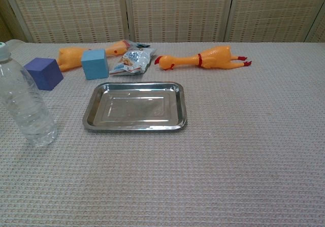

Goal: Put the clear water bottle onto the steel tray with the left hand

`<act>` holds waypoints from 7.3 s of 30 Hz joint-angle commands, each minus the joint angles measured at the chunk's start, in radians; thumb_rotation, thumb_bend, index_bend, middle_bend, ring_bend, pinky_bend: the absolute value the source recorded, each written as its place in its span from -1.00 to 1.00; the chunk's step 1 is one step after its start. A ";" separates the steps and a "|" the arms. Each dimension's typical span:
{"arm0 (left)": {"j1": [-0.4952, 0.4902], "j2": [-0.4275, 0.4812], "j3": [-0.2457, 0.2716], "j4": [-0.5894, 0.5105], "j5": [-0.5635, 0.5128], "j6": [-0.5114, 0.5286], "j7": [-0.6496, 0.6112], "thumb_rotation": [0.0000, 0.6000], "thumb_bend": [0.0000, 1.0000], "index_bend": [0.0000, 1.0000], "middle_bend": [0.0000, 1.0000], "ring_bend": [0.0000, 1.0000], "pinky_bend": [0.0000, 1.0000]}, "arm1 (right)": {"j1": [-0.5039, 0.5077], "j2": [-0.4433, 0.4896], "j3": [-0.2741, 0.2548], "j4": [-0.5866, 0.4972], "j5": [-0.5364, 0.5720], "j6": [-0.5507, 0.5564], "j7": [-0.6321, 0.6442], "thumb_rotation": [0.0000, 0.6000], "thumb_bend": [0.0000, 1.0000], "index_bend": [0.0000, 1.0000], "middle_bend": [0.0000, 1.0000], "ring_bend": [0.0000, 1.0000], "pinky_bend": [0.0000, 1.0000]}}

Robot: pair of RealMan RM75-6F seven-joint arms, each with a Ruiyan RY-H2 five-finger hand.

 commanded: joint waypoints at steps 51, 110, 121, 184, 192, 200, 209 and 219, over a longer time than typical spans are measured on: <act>-0.199 -0.227 -0.080 0.125 -0.091 -0.266 -0.995 1.00 -0.36 -0.54 -0.37 -0.70 -0.57 | 0.019 0.008 -0.004 0.004 0.012 -0.043 0.034 1.00 -0.87 -1.00 -1.00 -1.00 -1.00; -0.207 -0.186 -0.107 -0.074 -0.112 -0.239 -0.958 1.00 0.12 -0.21 -0.06 -0.33 0.10 | 0.035 -0.001 -0.020 -0.006 0.026 -0.095 0.004 1.00 -0.87 -1.00 -1.00 -1.00 -1.00; -0.213 -0.227 -0.227 0.252 -0.170 -0.141 -0.833 1.00 0.12 -0.20 -0.09 -0.34 0.11 | 0.044 0.000 -0.022 -0.008 0.034 -0.116 0.012 1.00 -0.87 -1.00 -1.00 -1.00 -1.00; -0.517 -0.555 -0.293 0.219 -0.266 -0.426 -0.610 1.00 0.07 -0.36 -0.37 -0.63 -0.15 | 0.042 0.040 -0.026 -0.012 0.017 -0.095 0.110 1.00 -0.87 -1.00 -1.00 -1.00 -1.00; -0.522 -0.571 -0.292 0.252 -0.272 -0.422 -0.574 1.00 -0.01 -0.80 -0.64 -0.88 -0.59 | 0.042 0.043 -0.027 -0.010 0.012 -0.093 0.122 1.00 -0.87 -1.00 -1.00 -1.00 -1.00; -0.515 -0.556 -0.296 0.233 -0.276 -0.418 -0.577 1.00 -0.13 -1.00 -1.00 -1.00 -0.79 | 0.044 0.041 -0.024 -0.011 0.015 -0.094 0.122 1.00 -0.87 -1.00 -1.00 -1.00 -1.00; -0.515 -0.530 -0.290 0.204 -0.293 -0.452 -0.563 1.00 -0.29 -1.00 -1.00 -1.00 -0.86 | 0.041 0.043 -0.026 -0.011 0.008 -0.087 0.127 1.00 -0.87 -1.00 -1.00 -1.00 -1.00; -0.508 -0.502 -0.283 0.160 -0.268 -0.429 -0.555 1.00 -0.40 -1.00 -1.00 -1.00 -0.90 | 0.040 0.045 -0.028 -0.010 0.000 -0.080 0.132 1.00 -0.87 -1.00 -1.00 -1.00 -1.00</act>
